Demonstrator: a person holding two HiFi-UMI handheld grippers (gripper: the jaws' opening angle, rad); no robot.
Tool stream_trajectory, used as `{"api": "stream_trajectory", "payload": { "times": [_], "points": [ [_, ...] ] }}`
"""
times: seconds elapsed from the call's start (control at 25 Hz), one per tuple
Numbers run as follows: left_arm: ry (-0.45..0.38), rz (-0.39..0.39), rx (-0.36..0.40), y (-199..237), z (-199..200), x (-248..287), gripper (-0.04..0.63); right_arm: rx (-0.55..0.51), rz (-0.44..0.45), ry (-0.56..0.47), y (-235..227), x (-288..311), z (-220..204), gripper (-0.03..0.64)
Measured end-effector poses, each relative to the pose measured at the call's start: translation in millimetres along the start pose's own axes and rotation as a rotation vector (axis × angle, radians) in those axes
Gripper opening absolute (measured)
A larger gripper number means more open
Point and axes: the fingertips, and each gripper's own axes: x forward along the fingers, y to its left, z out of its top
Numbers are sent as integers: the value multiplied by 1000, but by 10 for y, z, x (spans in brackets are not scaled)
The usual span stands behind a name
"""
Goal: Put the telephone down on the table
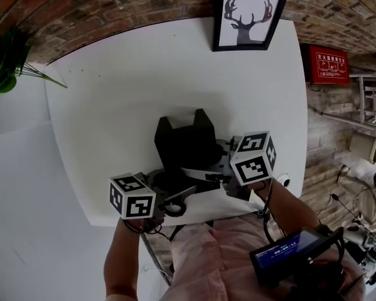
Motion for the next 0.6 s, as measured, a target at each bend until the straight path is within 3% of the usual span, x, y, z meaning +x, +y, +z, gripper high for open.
{"api": "stream_trajectory", "payload": {
  "times": [0.36,0.6],
  "points": [
    [-22,44,-22,2,14,8,257,-3,-17,-7,-5,7,-1,218],
    [-64,30,-17,-112,33,6,389,3,-9,-17,10,6,-4,213]
  ]
}}
